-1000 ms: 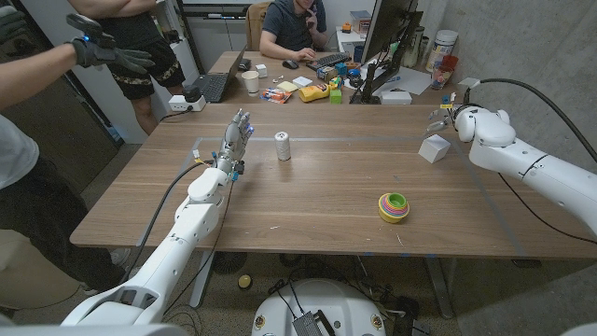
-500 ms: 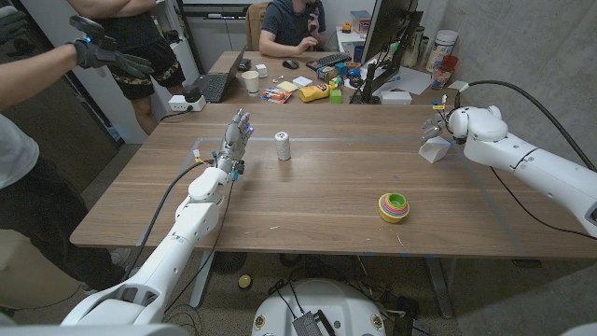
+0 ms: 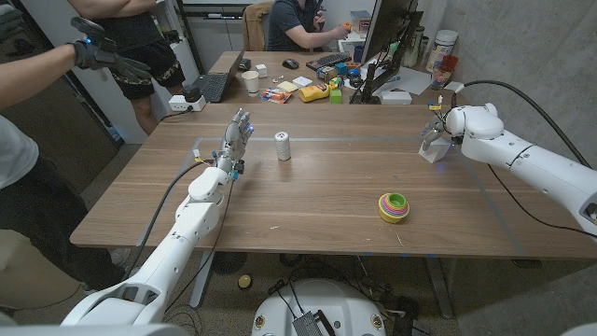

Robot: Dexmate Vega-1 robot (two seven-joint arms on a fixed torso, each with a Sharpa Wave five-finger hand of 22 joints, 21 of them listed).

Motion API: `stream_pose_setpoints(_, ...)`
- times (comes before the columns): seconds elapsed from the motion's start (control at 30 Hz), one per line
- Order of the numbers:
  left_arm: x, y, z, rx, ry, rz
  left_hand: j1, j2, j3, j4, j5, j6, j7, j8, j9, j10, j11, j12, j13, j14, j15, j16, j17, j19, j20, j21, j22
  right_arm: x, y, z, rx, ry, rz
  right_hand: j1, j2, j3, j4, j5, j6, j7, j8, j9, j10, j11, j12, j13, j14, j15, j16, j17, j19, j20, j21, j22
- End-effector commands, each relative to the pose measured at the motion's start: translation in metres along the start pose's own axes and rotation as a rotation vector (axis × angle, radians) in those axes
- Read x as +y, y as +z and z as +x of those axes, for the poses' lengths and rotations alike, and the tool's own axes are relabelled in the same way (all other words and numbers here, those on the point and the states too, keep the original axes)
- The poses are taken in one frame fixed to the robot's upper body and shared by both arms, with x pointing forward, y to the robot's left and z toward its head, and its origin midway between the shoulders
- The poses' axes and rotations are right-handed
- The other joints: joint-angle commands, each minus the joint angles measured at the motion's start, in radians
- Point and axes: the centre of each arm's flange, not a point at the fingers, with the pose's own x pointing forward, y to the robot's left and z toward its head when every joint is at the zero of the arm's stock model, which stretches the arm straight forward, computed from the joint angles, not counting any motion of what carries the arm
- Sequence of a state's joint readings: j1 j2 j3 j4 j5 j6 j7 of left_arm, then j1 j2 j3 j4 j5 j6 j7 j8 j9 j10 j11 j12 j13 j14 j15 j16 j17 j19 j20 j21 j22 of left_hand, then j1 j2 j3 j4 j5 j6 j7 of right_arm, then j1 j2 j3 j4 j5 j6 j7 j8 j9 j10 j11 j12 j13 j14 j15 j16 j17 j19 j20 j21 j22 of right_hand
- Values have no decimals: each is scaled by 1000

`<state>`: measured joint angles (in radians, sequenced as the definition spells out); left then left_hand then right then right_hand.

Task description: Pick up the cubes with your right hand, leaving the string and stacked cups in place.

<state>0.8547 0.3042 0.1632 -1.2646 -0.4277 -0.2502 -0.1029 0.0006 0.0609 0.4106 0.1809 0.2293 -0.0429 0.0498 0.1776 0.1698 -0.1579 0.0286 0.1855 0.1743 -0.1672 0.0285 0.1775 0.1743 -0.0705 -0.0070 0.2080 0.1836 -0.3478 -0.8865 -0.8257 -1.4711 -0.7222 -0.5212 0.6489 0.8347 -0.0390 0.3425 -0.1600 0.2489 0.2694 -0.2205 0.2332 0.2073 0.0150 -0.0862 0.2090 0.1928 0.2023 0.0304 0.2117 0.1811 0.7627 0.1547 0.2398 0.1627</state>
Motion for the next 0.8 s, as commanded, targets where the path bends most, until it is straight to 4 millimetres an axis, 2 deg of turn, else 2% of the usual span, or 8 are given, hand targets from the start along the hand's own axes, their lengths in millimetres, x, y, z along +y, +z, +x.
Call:
stream_pose_setpoints(0.03, 2, 4, -4, -18, 6, 0, 4, 78, -5, -2, 7, 1, 1, 2, 3, -1, -1, 6, 2, -46, 2, 4, 2, -1, -3, 3, 2, 0, 4, 4, 6, 39, -7, 56, 17, -7, 2, -16, 78, 0, 18, 3, 31, -17, 7, 4, 50, -13, 7, 6, 73, -68, -6, 3)
stream_pose_setpoints(0.07, 2, 4, -4, -19, 7, 0, 4, 78, -5, -2, 7, 1, 1, 2, 3, -1, 0, 6, 2, -46, 3, 4, 2, -1, -3, 3, 2, 0, 4, 5, 8, 38, -8, 76, 23, -11, 3, -22, 113, 0, 25, 3, 44, -21, 10, 4, 62, -16, 7, 6, 106, -95, -6, 3)
stream_pose_setpoints(0.13, 2, 4, -4, -21, 7, 0, 4, 78, -6, -2, 7, 2, 1, 2, 3, -1, -1, 6, 2, -46, 2, 4, 2, -1, -3, 3, 2, 0, 4, 5, 3, 41, -2, 98, 33, -13, 3, -28, 143, 0, 29, 4, 54, -22, 11, 5, 86, -25, 12, 7, 136, -122, -6, 3)
stream_pose_setpoints(0.3, 2, 5, -4, -24, 7, 1, 4, 77, -7, -2, 7, 2, 1, 2, 3, -1, -1, 7, 2, -46, 1, 4, 2, 0, -3, 3, 2, -1, 4, 6, 7, 42, 9, 127, 48, -27, 9, -41, 227, 1, 46, 5, 100, -34, 23, 7, 145, -56, 27, 10, 198, -168, -7, 3)
stream_pose_setpoints(0.33, 2, 5, -4, -24, 7, 1, 4, 77, -7, -2, 7, 3, 1, 3, 3, 0, 0, 7, 2, -46, 1, 4, 2, 0, -3, 3, 2, -1, 3, 6, 7, 43, 12, 136, 52, -35, 11, -45, 272, 10, 56, 5, 116, -34, 25, 7, 168, -65, 33, 12, 216, -182, -10, 3)
stream_pose_setpoints(0.47, 1, 6, -4, -25, 6, 0, 4, 77, -8, -2, 7, 2, 0, 2, 3, -1, -2, 7, 2, -47, 2, 4, 2, 0, -4, 3, 2, -1, 3, 6, 14, 54, 15, 160, 64, -45, 11, -49, 309, 42, 59, 6, 174, -31, 40, 9, 215, -84, 47, 16, 250, -213, -14, 4)
stream_pose_setpoints(0.6, 1, 6, -5, -29, 7, 0, 4, 76, -9, -3, 7, 0, -3, 2, 3, 0, -2, 7, 2, -46, 1, 4, 2, 0, -4, 3, 2, 0, 2, 7, 14, 70, 19, 178, 83, -54, 16, -53, 306, 55, 47, 7, 260, -2, 67, 14, 279, -129, 74, 26, 251, -235, -28, 4)
stream_pose_setpoints(0.8, 1, 8, -6, -36, 8, 2, 4, 75, -11, -3, 7, 0, -3, 2, 3, -2, 0, 6, 2, -46, 1, 4, 2, 0, -5, 3, 2, 1, 1, 8, 18, 87, 25, 200, 106, -70, 19, -59, 316, 82, 35, 7, 386, 49, 110, 30, 355, -157, 115, 44, 247, -267, -43, 3)
